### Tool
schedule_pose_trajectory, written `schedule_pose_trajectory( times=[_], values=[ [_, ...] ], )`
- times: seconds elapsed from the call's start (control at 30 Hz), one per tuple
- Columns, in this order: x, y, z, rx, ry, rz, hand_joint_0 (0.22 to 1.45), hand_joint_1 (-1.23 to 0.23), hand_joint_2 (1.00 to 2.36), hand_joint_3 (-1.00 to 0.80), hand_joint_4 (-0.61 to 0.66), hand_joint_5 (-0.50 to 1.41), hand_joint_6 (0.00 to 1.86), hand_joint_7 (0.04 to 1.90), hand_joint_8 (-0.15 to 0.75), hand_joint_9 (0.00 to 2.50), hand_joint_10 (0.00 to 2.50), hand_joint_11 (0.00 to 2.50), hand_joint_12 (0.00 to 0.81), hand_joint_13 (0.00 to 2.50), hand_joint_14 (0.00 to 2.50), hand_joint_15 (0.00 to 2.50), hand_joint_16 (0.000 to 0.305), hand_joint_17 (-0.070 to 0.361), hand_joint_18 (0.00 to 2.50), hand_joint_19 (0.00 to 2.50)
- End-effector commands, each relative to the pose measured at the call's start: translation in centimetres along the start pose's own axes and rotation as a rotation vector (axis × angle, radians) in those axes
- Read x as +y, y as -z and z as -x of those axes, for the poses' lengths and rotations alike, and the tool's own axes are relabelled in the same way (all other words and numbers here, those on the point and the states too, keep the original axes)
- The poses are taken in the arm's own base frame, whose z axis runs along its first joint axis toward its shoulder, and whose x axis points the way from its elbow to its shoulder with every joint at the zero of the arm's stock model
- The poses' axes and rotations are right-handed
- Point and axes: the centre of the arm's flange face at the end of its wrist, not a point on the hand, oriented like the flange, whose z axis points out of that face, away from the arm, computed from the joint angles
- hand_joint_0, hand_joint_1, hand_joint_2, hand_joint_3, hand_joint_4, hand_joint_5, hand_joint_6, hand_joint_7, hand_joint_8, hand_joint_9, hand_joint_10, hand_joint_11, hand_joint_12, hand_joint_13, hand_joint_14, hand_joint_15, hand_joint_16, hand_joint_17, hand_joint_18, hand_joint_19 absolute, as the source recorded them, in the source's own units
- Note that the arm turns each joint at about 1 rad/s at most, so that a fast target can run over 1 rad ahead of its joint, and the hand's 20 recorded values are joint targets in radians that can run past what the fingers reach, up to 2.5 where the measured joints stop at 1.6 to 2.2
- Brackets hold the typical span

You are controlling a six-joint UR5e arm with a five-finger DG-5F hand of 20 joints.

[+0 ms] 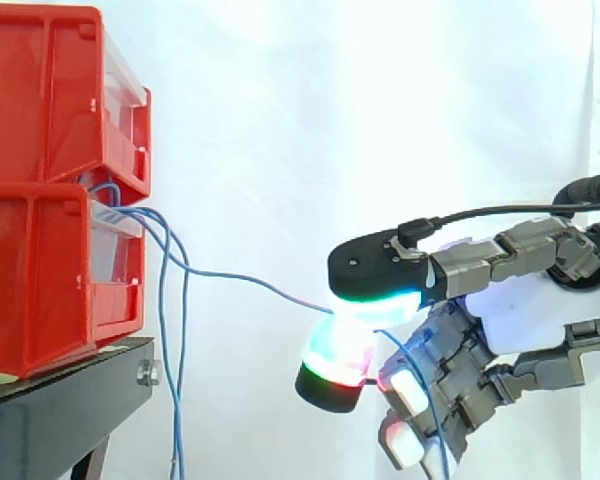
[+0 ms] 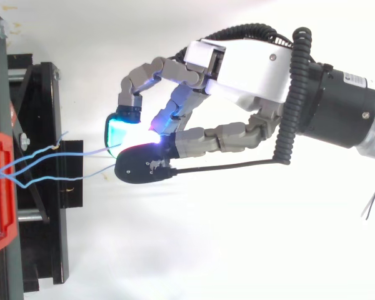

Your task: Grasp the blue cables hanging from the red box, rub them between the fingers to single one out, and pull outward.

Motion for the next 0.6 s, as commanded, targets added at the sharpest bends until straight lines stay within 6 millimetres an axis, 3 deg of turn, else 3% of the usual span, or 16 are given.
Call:
schedule_pose_trajectory(
  times=[0.0,0.57],
  values=[
    [0.03,0.01,0.00,0.001,0.000,0.001,0.63,-0.78,1.01,0.05,0.03,-0.13,0.91,1.12,0.367,1.18,0.02,0.73,0.437,1.05,0.02,0.59,0.066,0.149,0.94,0.51],
    [-0.04,0.03,0.02,-0.001,0.001,-0.001,0.62,-0.78,1.01,0.05,0.03,-0.13,0.91,1.11,0.367,1.18,0.02,0.74,0.440,1.05,0.02,0.59,0.066,0.149,0.94,0.51]
  ],
)
